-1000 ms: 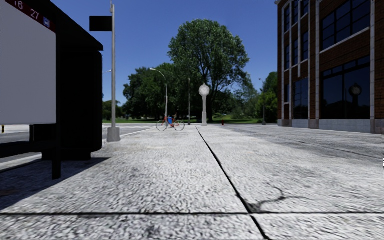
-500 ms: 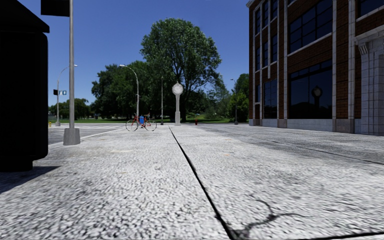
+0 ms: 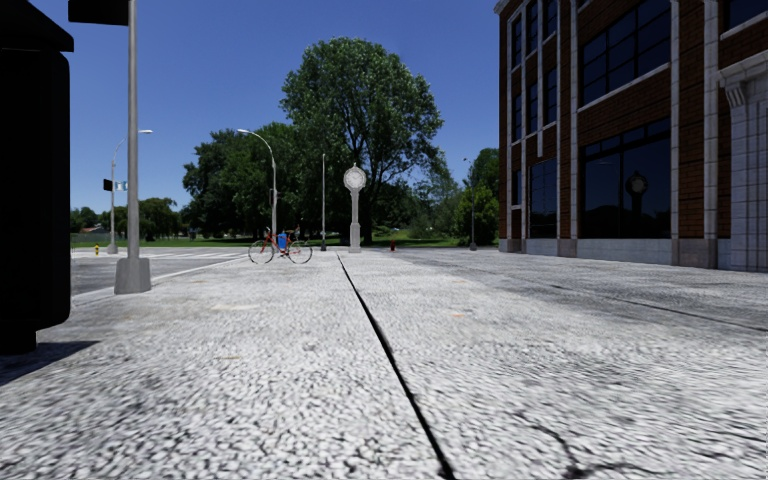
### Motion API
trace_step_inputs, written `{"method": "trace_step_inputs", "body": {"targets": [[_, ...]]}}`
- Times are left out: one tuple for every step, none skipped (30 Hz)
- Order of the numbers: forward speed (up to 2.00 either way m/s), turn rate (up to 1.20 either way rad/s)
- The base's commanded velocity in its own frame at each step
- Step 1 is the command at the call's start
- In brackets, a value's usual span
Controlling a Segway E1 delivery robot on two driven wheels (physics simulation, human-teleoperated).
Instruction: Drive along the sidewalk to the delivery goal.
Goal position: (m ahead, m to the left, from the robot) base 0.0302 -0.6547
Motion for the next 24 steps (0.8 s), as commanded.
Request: {"method": "trace_step_inputs", "body": {"targets": [[0.50,0.00],[0.50,0.00],[0.50,0.00],[0.50,0.00],[0.50,0.00],[0.50,0.00],[0.50,0.00],[0.13,0.00],[0.00,0.00],[0.00,0.00],[0.00,0.00],[0.00,0.00],[0.00,0.00],[0.00,0.00],[0.00,0.00],[0.00,0.00],[0.00,0.00],[0.00,0.00],[0.00,0.00],[0.00,0.00],[0.00,0.00],[0.00,0.00],[0.00,0.00],[0.00,0.00]]}}
